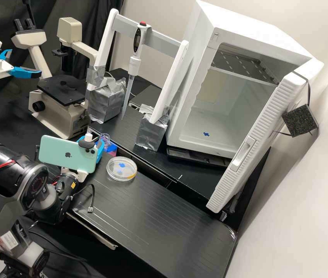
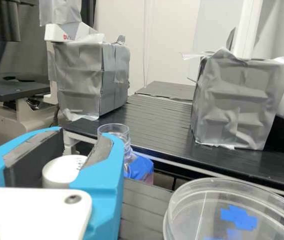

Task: Close the bottle

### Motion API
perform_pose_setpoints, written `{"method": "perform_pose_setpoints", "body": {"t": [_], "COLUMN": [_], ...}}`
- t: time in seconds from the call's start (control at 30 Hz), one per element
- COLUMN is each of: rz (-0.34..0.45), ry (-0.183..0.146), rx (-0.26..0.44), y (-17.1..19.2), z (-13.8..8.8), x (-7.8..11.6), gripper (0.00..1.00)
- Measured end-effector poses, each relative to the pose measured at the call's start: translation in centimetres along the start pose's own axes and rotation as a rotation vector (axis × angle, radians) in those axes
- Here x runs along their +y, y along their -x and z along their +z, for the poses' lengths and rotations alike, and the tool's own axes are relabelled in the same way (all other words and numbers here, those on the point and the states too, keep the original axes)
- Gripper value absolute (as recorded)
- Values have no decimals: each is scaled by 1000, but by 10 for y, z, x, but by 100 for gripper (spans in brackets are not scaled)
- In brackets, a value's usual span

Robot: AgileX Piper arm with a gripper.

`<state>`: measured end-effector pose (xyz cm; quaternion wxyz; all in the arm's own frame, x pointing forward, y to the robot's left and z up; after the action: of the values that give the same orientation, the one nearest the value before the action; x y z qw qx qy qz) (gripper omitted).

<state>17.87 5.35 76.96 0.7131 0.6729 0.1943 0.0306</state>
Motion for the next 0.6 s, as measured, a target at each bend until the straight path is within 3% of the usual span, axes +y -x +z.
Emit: {"method": "perform_pose_setpoints", "body": {"t": [0.13, 0.3, 0.6], "rz": [21, 74, 114], "ry": [11, -1, 1], "rx": [5, 18, 93], "y": [3, 5, -22], "z": [0, -2, -15], "x": [6, 16, 30], "gripper": [0, 0, 0]}}
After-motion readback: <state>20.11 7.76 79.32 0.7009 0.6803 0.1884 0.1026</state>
